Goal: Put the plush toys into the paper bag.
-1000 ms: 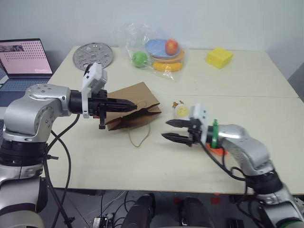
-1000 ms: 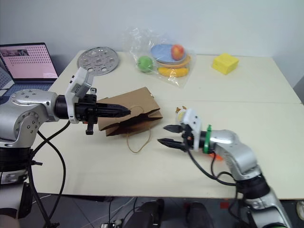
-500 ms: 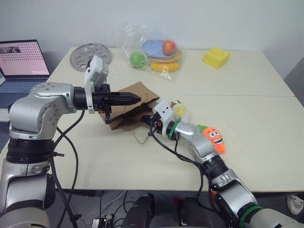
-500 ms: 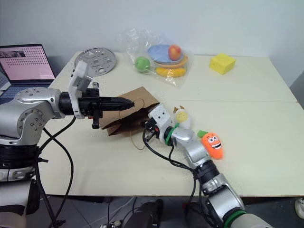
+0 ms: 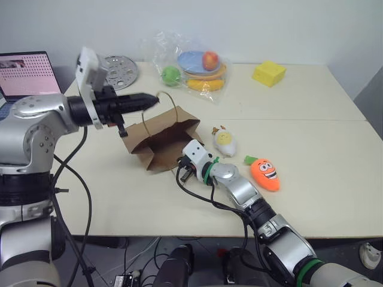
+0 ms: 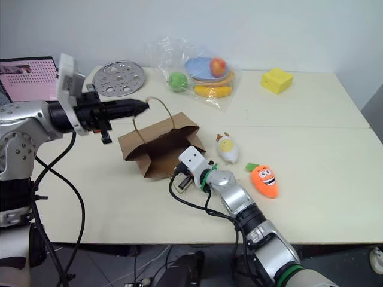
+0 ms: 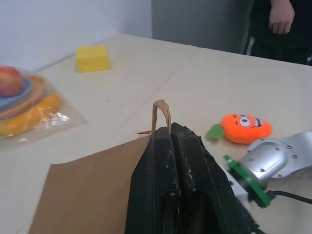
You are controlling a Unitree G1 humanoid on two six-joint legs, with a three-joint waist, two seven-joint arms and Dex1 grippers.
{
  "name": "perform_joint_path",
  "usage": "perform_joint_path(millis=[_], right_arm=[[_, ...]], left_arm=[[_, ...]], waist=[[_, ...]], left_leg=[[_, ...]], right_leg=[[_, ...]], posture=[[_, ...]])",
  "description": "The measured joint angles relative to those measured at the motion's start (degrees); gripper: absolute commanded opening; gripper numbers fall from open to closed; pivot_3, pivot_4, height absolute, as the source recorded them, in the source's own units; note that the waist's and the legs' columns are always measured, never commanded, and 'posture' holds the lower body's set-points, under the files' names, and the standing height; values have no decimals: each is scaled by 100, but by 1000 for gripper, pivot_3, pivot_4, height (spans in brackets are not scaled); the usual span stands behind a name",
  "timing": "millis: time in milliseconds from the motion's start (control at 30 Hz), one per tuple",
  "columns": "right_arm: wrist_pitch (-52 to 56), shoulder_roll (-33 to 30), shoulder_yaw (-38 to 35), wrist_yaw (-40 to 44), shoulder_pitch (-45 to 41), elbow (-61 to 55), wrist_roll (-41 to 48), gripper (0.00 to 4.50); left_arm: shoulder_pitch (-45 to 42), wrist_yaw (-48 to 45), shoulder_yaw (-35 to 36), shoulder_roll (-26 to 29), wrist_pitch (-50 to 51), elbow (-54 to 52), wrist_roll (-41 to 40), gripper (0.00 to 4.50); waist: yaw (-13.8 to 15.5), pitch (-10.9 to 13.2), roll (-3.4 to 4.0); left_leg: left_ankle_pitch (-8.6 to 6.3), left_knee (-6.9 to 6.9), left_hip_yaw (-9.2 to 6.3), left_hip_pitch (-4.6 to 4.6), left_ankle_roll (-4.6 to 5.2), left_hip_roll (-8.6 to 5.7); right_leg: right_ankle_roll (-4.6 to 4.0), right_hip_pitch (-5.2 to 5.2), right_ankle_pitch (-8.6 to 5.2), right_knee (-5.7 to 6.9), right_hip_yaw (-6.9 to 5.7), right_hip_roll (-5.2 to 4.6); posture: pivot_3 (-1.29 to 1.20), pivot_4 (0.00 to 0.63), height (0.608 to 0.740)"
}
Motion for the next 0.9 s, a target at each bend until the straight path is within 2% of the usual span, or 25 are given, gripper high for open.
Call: perform_joint_path(millis=[167, 333, 633, 900], right_arm=[[119, 0, -21, 6, -40, -18, -88, 44], [160, -23, -45, 13, -87, -18, -105, 44], [167, -65, -145, 224, -86, -28, 3, 44], [-203, -157, -573, 897, 298, -977, 768, 44]], left_arm=[[-816, 570, 568, -51, -896, 686, 223, 0], [-849, 750, 668, -196, -1142, 788, 225, 0], [305, 657, 477, -284, -1138, 123, 258, 0], [450, 486, 306, -354, -1116, -169, 244, 0]], waist=[[-10, -4, -5], [-8, -4, -7], [-10, -5, -7], [-22, -5, -9]], left_leg=[[1, 0, 5, 0, -3, 6], [4, 0, 5, 0, -4, 7], [4, 0, 16, 0, -5, 30], [5, -1, 61, -1, -11, 90]], right_leg=[[2, -1, 5, -3, 5, 5], [3, -2, 9, -2, 5, 7], [-9, -7, 16, -2, 15, 28], [-13, 0, 23, -2, 49, 74]], posture=[[0, 150, 740], [0, 150, 740], [0, 150, 740], [0, 150, 740]])
